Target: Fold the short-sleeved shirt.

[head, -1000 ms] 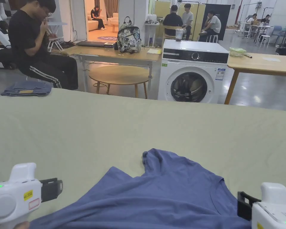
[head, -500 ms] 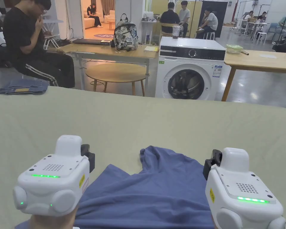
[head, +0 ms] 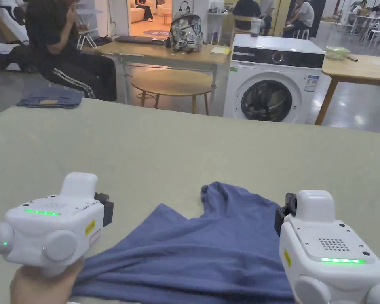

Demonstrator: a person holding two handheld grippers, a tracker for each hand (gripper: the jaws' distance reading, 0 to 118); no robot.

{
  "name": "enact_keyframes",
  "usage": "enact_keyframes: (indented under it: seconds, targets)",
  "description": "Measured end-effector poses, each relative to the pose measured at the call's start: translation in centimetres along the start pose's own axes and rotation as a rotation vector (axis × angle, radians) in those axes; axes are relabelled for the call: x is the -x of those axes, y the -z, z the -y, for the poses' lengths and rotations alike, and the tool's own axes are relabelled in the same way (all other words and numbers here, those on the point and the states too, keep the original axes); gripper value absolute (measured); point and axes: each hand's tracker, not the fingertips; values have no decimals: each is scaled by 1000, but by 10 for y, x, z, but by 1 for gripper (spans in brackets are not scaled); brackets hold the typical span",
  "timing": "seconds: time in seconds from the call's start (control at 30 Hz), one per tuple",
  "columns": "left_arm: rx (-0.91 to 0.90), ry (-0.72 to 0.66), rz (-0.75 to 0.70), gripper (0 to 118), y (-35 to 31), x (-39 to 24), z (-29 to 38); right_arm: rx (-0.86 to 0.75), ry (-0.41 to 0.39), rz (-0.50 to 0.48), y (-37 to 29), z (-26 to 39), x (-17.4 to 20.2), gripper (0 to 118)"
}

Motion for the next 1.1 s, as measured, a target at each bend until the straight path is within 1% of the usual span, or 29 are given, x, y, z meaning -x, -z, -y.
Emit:
enact_keyframes:
  seconds: [0.13,0.23,0.33,0.37,0.4,0.43,0.5,0.53,0.57,0.6,0.7,0.8,0.97,1.0,1.1]
  targets:
    - [140,-55,-27,0,11,51,15,32,-3,-7,6,9,0,0]
    - [257,-129,0,0,18,82,26,65,7,-19,12,14,2,0]
    - [330,-186,22,0,26,104,35,82,0,-24,17,18,5,0]
    - [329,-187,12,5,29,109,38,87,-1,-27,18,18,6,0]
    - [333,-191,-14,16,23,102,38,91,-3,-29,19,19,7,0]
    - [362,-206,-27,31,26,105,40,97,-6,-31,20,20,8,0]
    - [404,-256,-24,50,33,113,44,107,-12,-34,24,23,8,0]
    - [422,-281,-23,63,53,137,57,112,-16,-35,25,25,9,0]
    - [434,-283,-23,67,57,139,59,114,-17,-35,26,26,9,0]
    - [463,-286,-32,68,61,140,62,119,-17,-36,27,27,9,0]
    - [532,-311,-82,68,75,139,77,136,-16,-38,29,31,9,0]
    - [576,-333,-103,68,86,137,91,151,-16,-38,27,33,10,0]
    - [570,-264,-156,66,82,115,85,171,-11,-38,34,44,9,0]
    - [573,-247,-159,62,84,112,85,173,-9,-38,34,45,9,0]
    - [570,-210,-154,46,83,101,83,184,1,-44,32,40,10,0]
